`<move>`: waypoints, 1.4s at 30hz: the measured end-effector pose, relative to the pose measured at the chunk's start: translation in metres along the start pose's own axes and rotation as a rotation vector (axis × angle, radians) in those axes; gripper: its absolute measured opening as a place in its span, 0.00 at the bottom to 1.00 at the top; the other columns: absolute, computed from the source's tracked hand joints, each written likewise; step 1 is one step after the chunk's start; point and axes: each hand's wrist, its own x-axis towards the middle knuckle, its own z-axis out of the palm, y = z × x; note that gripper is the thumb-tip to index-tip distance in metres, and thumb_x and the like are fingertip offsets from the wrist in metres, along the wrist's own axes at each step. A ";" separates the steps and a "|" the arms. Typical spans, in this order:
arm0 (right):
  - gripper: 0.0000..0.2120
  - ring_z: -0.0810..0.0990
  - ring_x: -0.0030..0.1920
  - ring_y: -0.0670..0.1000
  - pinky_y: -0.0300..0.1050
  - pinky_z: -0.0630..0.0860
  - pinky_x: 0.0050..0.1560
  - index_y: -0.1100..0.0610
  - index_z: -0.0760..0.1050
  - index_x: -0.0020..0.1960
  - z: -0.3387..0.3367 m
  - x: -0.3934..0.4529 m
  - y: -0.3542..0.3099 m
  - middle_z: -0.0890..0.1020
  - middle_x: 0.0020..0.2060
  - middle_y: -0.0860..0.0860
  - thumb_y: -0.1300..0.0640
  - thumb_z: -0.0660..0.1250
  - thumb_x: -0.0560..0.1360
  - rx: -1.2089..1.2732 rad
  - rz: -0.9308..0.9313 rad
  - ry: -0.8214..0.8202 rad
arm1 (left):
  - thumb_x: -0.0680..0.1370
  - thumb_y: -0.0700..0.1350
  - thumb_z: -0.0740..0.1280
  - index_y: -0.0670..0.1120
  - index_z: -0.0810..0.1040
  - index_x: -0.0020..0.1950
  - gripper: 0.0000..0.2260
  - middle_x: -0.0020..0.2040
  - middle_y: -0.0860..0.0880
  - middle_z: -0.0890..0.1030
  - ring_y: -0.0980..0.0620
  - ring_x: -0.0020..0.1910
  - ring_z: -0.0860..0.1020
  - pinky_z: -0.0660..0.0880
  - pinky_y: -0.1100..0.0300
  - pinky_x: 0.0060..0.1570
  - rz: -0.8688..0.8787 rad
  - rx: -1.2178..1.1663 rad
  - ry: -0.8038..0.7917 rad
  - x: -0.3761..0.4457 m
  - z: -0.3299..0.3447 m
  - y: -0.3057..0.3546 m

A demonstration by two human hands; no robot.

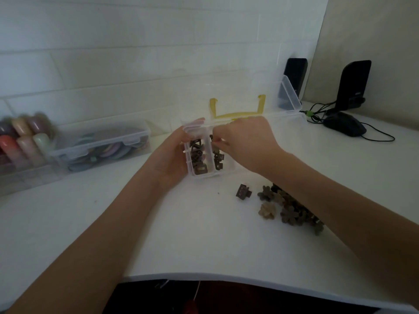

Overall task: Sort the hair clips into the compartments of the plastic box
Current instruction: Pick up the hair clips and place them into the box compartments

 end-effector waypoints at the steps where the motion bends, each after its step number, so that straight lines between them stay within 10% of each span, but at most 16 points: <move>1: 0.11 0.75 0.39 0.55 0.43 0.63 0.37 0.53 0.77 0.50 -0.002 0.002 -0.001 0.75 0.36 0.50 0.49 0.59 0.79 -0.022 0.031 -0.022 | 0.63 0.50 0.72 0.52 0.83 0.55 0.20 0.51 0.46 0.78 0.48 0.45 0.75 0.72 0.55 0.44 -0.005 0.005 0.011 0.001 -0.002 -0.001; 7: 0.09 0.71 0.30 0.52 0.38 0.54 0.26 0.50 0.80 0.44 -0.001 0.006 -0.007 0.69 0.28 0.47 0.60 0.63 0.76 -0.178 0.107 -0.055 | 0.64 0.51 0.72 0.51 0.81 0.60 0.24 0.56 0.43 0.75 0.47 0.45 0.75 0.74 0.53 0.46 -0.014 0.019 0.041 0.002 -0.005 -0.002; 10: 0.10 0.79 0.39 0.49 0.39 0.63 0.31 0.46 0.81 0.51 -0.007 -0.001 0.004 0.81 0.39 0.42 0.51 0.62 0.78 0.059 0.121 0.046 | 0.63 0.49 0.72 0.51 0.82 0.57 0.22 0.54 0.43 0.75 0.46 0.47 0.73 0.72 0.54 0.45 -0.025 -0.028 0.037 0.002 -0.005 -0.002; 12: 0.08 0.72 0.28 0.40 0.38 0.63 0.29 0.45 0.82 0.51 -0.019 -0.011 0.018 0.76 0.26 0.38 0.48 0.65 0.76 0.422 0.168 0.045 | 0.63 0.48 0.72 0.51 0.83 0.55 0.20 0.55 0.43 0.73 0.45 0.49 0.72 0.70 0.54 0.45 -0.032 -0.071 0.032 0.002 -0.005 -0.002; 15: 0.07 0.57 0.19 0.43 0.32 0.57 0.23 0.49 0.84 0.47 -0.043 -0.030 0.046 0.69 0.16 0.46 0.51 0.70 0.70 0.926 0.090 -0.264 | 0.63 0.48 0.71 0.51 0.83 0.54 0.20 0.56 0.44 0.73 0.48 0.44 0.74 0.71 0.55 0.45 -0.033 -0.092 0.026 0.002 -0.004 -0.002; 20: 0.11 0.57 0.23 0.48 0.30 0.59 0.27 0.41 0.82 0.50 -0.046 -0.042 0.046 0.63 0.19 0.47 0.49 0.72 0.68 0.795 -0.024 -0.587 | 0.62 0.46 0.70 0.51 0.81 0.58 0.24 0.54 0.44 0.77 0.46 0.47 0.77 0.75 0.55 0.47 -0.050 -0.084 0.020 0.003 -0.006 -0.002; 28: 0.12 0.65 0.32 0.39 0.35 0.59 0.31 0.37 0.79 0.53 -0.034 -0.044 0.012 0.67 0.29 0.39 0.43 0.70 0.70 0.247 -0.064 -0.508 | 0.61 0.45 0.72 0.50 0.81 0.56 0.23 0.56 0.44 0.74 0.47 0.46 0.74 0.70 0.55 0.44 -0.032 -0.107 -0.005 0.000 -0.003 0.002; 33: 0.08 0.68 0.25 0.42 0.33 0.60 0.25 0.41 0.82 0.47 -0.032 -0.040 0.010 0.72 0.23 0.40 0.45 0.73 0.68 0.435 -0.094 -0.422 | 0.51 0.50 0.81 0.51 0.82 0.55 0.33 0.55 0.45 0.77 0.46 0.49 0.75 0.73 0.54 0.46 -0.021 -0.096 -0.029 0.000 -0.003 0.002; 42: 0.05 0.65 0.24 0.43 0.40 0.58 0.29 0.46 0.82 0.43 -0.004 -0.029 -0.006 0.67 0.20 0.44 0.48 0.74 0.68 0.655 0.221 0.218 | 0.58 0.47 0.78 0.48 0.79 0.59 0.29 0.48 0.45 0.84 0.49 0.40 0.83 0.79 0.59 0.37 -0.005 -0.171 -0.109 -0.005 -0.001 0.002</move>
